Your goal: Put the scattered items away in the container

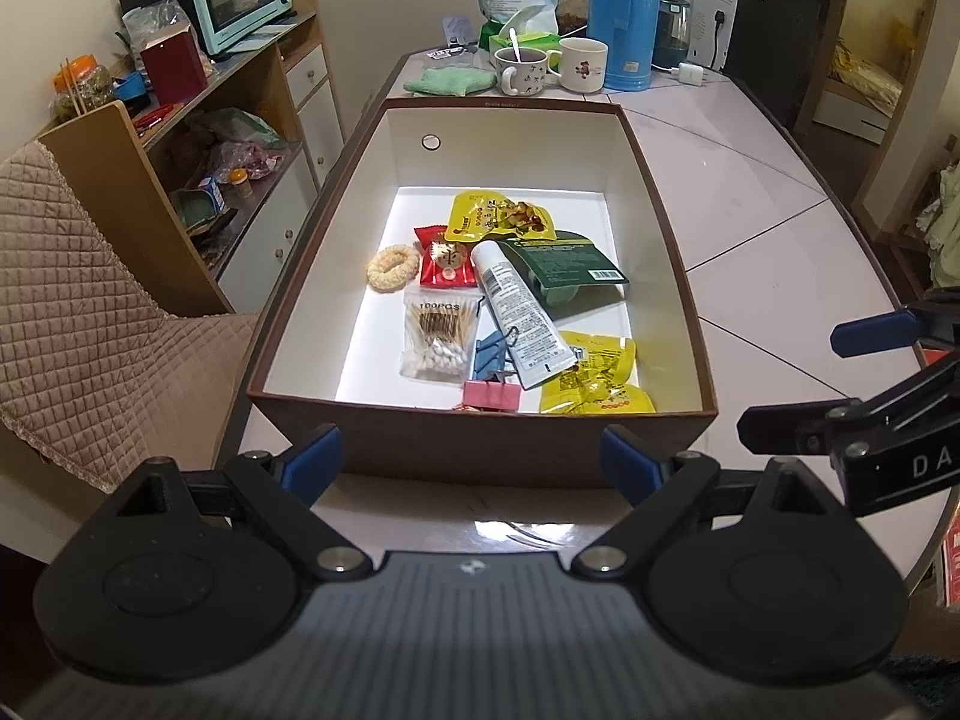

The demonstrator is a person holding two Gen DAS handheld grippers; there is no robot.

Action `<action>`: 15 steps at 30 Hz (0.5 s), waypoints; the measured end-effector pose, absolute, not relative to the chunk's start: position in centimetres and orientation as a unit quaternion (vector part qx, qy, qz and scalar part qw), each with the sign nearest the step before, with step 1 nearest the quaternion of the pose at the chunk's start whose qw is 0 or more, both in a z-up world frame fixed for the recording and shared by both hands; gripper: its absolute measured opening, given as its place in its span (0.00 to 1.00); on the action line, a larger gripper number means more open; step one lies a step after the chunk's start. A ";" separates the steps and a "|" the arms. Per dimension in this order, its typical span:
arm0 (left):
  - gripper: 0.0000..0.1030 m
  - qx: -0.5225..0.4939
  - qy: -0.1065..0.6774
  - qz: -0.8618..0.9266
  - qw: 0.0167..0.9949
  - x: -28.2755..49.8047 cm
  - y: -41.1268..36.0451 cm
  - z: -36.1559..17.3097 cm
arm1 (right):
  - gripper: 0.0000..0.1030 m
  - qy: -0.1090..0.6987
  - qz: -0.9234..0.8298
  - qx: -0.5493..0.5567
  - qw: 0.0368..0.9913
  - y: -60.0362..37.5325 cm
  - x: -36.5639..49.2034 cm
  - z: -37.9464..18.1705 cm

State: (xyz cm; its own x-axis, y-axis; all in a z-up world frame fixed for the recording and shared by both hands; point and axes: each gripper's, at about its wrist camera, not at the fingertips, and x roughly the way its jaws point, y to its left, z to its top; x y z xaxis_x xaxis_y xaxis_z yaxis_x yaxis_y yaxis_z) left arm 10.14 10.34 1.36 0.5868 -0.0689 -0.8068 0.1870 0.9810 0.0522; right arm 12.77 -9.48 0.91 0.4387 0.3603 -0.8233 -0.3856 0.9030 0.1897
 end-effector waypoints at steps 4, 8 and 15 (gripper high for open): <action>0.88 0.064 0.451 -0.065 0.888 9.9 9.9 1.3 | 1.00 0.484 0.221 -0.020 0.846 -9.8 12.8 0.8; 0.88 0.062 0.455 -0.055 0.886 9.7 9.4 1.2 | 1.00 0.488 0.226 -0.026 0.843 -10.1 13.0 0.6; 0.88 0.060 0.466 -0.042 0.882 9.8 8.9 0.7 | 1.00 0.495 0.233 -0.034 0.836 -10.4 13.4 0.0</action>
